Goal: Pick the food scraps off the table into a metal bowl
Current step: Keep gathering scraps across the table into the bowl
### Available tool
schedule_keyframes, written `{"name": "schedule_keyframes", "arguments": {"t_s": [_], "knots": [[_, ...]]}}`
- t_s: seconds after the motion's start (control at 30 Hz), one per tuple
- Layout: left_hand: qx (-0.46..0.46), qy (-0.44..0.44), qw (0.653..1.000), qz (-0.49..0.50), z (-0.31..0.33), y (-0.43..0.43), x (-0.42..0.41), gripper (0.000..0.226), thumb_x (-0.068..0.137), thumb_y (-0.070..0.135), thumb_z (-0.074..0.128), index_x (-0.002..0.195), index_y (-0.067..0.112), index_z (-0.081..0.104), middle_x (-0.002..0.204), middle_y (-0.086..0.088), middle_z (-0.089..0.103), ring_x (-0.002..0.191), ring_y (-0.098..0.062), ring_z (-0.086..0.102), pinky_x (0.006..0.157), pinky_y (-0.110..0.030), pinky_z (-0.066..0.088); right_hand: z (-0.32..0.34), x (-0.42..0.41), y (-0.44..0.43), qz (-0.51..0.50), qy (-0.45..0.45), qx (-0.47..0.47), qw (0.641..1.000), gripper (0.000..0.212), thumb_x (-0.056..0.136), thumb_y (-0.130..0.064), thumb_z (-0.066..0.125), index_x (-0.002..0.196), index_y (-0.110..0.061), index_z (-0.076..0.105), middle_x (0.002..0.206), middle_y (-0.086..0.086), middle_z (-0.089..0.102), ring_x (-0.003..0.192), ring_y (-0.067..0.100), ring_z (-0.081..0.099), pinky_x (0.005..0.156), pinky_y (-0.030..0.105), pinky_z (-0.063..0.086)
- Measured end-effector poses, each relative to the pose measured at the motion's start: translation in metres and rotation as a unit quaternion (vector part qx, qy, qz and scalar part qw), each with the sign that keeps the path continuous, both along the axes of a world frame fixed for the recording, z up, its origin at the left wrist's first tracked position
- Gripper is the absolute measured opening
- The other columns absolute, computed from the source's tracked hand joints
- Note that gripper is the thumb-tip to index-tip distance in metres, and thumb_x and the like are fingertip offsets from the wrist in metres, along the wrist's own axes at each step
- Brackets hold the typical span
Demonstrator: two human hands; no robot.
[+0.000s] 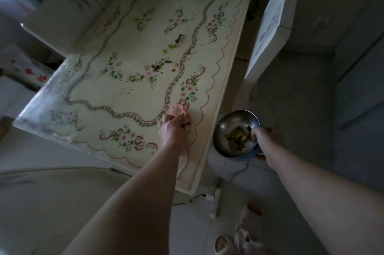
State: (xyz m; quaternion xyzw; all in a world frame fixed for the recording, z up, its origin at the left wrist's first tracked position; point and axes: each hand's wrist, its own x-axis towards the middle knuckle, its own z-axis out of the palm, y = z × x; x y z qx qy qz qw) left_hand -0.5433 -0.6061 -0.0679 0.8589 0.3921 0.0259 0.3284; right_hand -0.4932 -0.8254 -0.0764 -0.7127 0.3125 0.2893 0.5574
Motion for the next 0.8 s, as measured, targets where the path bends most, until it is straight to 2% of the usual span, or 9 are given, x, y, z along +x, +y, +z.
{"name": "schedule_keyframes", "arguments": {"t_s": [0.1, 0.23, 0.33, 0.4, 0.5, 0.57, 0.63, 0.7, 0.8], "knots": [[0.035, 0.036, 0.993, -0.108, -0.003, -0.021, -0.002, 0.041, 0.094, 0.01, 0.051, 0.13, 0.028, 0.06, 0.129, -0.003, 0.05, 0.117, -0.027, 0.042, 0.102, -0.035, 0.038, -0.014, -0.012, 0.011, -0.011, 0.01, -0.004, 1.0, 0.042, 0.069, -0.026, 0.061, 0.109, -0.015, 0.063, 0.107, 0.015, 0.064, 0.092, 0.035, 0.062, 0.053, 0.027, 0.047], [0.013, 0.019, 0.978, -0.208, -0.001, -0.064, 0.0, 0.035, 0.091, 0.021, 0.057, 0.126, 0.027, 0.063, 0.122, -0.006, 0.055, 0.112, -0.027, 0.048, 0.097, -0.035, 0.042, -0.017, -0.028, 0.018, -0.023, 0.02, 0.011, 0.999, 0.04, 0.078, -0.028, 0.057, 0.116, -0.016, 0.059, 0.113, 0.014, 0.062, 0.094, 0.034, 0.059, 0.068, 0.037, 0.052], [-0.046, 0.001, 0.968, -0.246, 0.015, -0.094, -0.002, 0.034, 0.095, 0.028, 0.054, 0.127, 0.021, 0.06, 0.118, -0.003, 0.059, 0.103, -0.018, 0.054, 0.089, -0.025, 0.043, -0.015, -0.041, 0.011, -0.044, 0.018, 0.011, 0.999, 0.045, 0.081, -0.029, 0.053, 0.124, -0.014, 0.055, 0.118, 0.013, 0.059, 0.099, 0.035, 0.058, 0.073, 0.04, 0.053], [-0.102, -0.044, 0.97, -0.217, 0.028, -0.1, -0.004, 0.035, 0.096, 0.026, 0.051, 0.13, 0.018, 0.057, 0.119, -0.001, 0.063, 0.101, -0.013, 0.058, 0.084, -0.024, 0.046, -0.014, -0.046, 0.004, -0.062, 0.009, 0.004, 0.998, 0.048, 0.079, -0.031, 0.055, 0.124, -0.014, 0.056, 0.118, 0.013, 0.059, 0.1, 0.035, 0.058, 0.072, 0.041, 0.054], [-0.168, -0.092, 0.974, -0.119, 0.04, -0.085, -0.01, 0.034, 0.098, 0.028, 0.048, 0.131, 0.017, 0.05, 0.121, -0.006, 0.062, 0.099, -0.019, 0.062, 0.081, -0.032, 0.053, -0.006, -0.055, -0.01, -0.086, -0.012, -0.006, 0.996, 0.051, 0.07, -0.034, 0.053, 0.116, -0.015, 0.06, 0.111, 0.013, 0.063, 0.096, 0.034, 0.06, 0.071, 0.042, 0.055], [-0.154, -0.113, 0.98, -0.055, 0.046, -0.064, -0.013, 0.034, 0.099, 0.033, 0.046, 0.126, 0.012, 0.047, 0.121, -0.011, 0.061, 0.096, -0.021, 0.06, 0.081, -0.037, 0.054, 0.001, -0.059, -0.017, -0.099, -0.024, -0.011, 0.995, 0.048, 0.068, -0.033, 0.053, 0.111, -0.013, 0.062, 0.105, 0.014, 0.064, 0.091, 0.033, 0.061, 0.067, 0.039, 0.054], [-0.102, -0.118, 0.988, 0.004, 0.051, -0.039, -0.019, 0.038, 0.098, 0.039, 0.045, 0.122, 0.009, 0.048, 0.12, -0.011, 0.058, 0.1, -0.023, 0.056, 0.088, -0.038, 0.049, 0.011, -0.061, -0.021, -0.104, -0.041, -0.001, 0.994, 0.033, 0.074, -0.026, 0.055, 0.102, -0.01, 0.062, 0.093, 0.012, 0.062, 0.08, 0.03, 0.059, 0.058, 0.034, 0.051], [-0.01, -0.069, 0.997, 0.04, 0.055, -0.009, -0.03, 0.044, 0.097, 0.043, 0.045, 0.123, 0.008, 0.049, 0.122, -0.013, 0.052, 0.104, -0.024, 0.051, 0.088, -0.035, 0.042, 0.021, -0.058, -0.017, -0.093, -0.052, 0.029, 0.994, 0.013, 0.079, -0.017, 0.053, 0.089, -0.012, 0.058, 0.085, 0.011, 0.057, 0.072, 0.025, 0.054, 0.055, 0.029, 0.046], [0.044, 0.087, 0.995, 0.015, 0.037, 0.03, -0.053, 0.052, 0.098, 0.037, 0.037, 0.141, 0.006, 0.037, 0.146, -0.018, 0.034, 0.134, -0.033, 0.034, 0.11, -0.043, 0.031, 0.036, -0.047, 0.003, -0.058, -0.074, 0.067, 0.993, 0.002, 0.081, -0.018, 0.052, 0.08, -0.016, 0.053, 0.084, 0.007, 0.055, 0.07, 0.02, 0.051, 0.054, 0.027, 0.044]]}}
